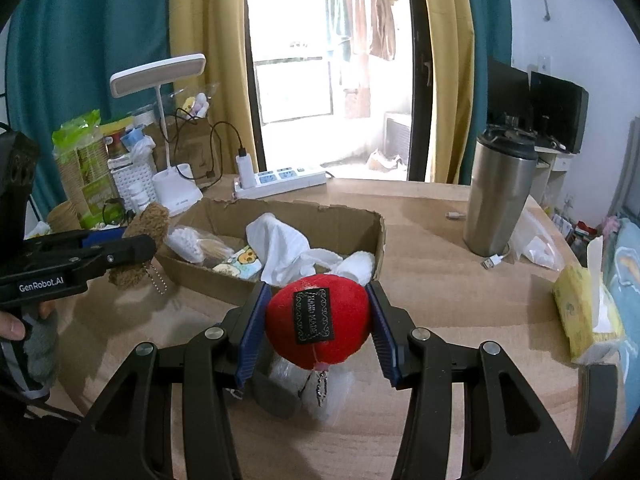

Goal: Organize soft objects
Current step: 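Carry the teddy bear and red pouch over the cardboard box with both tools, then lower the teddy bear into the box with the left tool while the right tool releases the red pouch, then withdraw both tools toward the grey socks and bubble-wrap bundle on the desk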

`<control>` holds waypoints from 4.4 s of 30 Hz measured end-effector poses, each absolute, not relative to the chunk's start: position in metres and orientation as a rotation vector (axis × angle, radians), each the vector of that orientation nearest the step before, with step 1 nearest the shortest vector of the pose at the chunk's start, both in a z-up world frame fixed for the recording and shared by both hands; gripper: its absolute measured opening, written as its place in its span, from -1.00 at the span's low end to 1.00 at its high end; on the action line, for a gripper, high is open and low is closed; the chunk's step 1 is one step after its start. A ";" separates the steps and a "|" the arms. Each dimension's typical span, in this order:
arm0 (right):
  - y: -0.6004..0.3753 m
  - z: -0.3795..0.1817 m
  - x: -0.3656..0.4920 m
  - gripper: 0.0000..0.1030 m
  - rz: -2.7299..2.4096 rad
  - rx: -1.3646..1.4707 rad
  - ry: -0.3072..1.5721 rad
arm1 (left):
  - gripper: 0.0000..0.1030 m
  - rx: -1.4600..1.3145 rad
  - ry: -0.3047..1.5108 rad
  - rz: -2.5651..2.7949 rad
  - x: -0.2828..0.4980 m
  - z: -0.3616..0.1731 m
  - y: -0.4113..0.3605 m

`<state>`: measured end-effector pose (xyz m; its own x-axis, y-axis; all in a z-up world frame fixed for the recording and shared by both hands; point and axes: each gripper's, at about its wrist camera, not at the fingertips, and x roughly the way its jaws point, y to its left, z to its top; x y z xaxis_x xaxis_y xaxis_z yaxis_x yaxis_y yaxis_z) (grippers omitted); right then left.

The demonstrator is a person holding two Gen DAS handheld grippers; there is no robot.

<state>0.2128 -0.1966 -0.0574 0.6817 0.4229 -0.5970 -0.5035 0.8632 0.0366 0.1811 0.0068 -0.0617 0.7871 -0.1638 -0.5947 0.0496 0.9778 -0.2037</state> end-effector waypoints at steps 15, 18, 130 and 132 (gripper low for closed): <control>-0.188 -0.053 0.236 0.00 0.544 -0.132 0.627 | -0.12 -0.185 0.664 -0.111 0.200 -0.067 0.009; -0.187 -0.051 0.241 0.00 0.547 -0.132 0.622 | -0.12 -0.186 0.667 -0.117 0.206 -0.068 0.008; -0.176 -0.041 0.252 0.32 0.528 -0.085 0.599 | 0.44 -0.220 0.678 -0.187 0.224 -0.062 -0.014; -0.176 -0.040 0.246 0.32 0.526 -0.088 0.599 | 0.44 -0.221 0.670 -0.183 0.220 -0.060 -0.012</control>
<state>0.2457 -0.1764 -0.0399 0.6988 0.4469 -0.5586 -0.4965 0.8651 0.0709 0.2199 -0.0124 -0.0603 0.7692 -0.2382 -0.5929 0.0966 0.9606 -0.2606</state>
